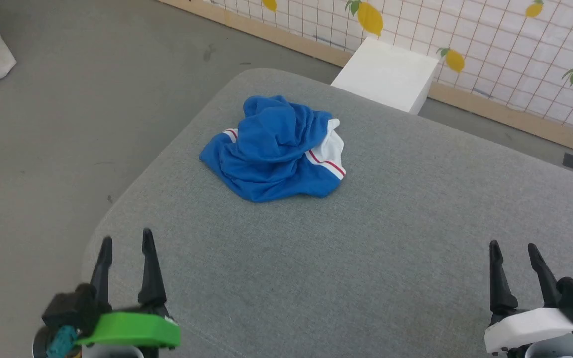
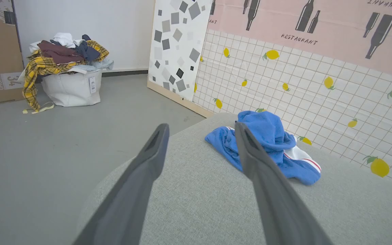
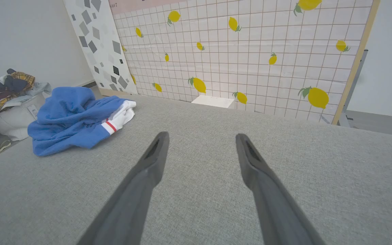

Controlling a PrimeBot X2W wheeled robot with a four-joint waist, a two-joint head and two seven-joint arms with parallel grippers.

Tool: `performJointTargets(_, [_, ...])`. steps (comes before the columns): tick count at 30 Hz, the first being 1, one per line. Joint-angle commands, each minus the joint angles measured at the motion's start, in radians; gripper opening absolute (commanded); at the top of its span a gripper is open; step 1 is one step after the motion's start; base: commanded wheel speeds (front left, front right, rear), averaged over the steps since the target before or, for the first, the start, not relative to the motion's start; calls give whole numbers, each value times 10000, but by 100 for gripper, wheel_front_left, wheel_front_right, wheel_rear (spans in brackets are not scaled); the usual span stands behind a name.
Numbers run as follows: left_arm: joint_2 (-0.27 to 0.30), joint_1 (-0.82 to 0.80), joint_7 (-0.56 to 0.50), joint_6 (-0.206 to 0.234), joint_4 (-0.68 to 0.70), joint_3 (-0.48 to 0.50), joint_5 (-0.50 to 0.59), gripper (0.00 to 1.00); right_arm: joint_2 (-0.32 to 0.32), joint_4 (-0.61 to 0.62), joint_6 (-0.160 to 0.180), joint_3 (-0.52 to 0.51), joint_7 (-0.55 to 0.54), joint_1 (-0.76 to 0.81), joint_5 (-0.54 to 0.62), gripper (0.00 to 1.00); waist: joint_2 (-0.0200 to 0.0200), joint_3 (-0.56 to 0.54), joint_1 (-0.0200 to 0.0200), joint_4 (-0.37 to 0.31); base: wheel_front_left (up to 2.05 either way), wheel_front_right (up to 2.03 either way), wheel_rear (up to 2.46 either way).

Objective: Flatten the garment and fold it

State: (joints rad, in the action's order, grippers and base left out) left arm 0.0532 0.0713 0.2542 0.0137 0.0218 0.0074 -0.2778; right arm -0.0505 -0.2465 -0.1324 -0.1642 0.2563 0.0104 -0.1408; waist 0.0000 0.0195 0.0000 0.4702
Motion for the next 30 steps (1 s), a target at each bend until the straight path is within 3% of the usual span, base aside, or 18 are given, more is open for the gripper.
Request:
performJointTargets(1, [20,-323,76,-159,120,35,2,100,3,70,17,-35,55,-200,-6,100,0,125,0,15,0,0,0])
performJointTargets(5, [466,-1154,-342,-588,366,-118,-20,100,3,163,17,-120,55,-211,76,100,0,398,0,67,0,0,0])
performJointTargets(10, [1026,-2739,-1844,-950,719,-287,-447,100,3,321,17,-257,50,-253,249,100,0,807,0,72,0,0,0])
performJointTargets(18, [1880,-5223,-3988,-1241,-293,-491,-1252,100,3,993,17,-274,-211,-451,603,100,0,1477,0,-372,0,0,0])
performJointTargets(25, [1971,-7187,-5654,-1224,-1754,-288,-2407,100,3,2095,17,-289,-725,-573,944,100,0,2308,0,-1003,0,0,0])
performJointTargets(30, [2117,-8287,-6620,-858,-2713,-16,-2828,100,3,2795,17,-322,-1043,-652,1055,100,0,2991,0,-1564,0,0,0])
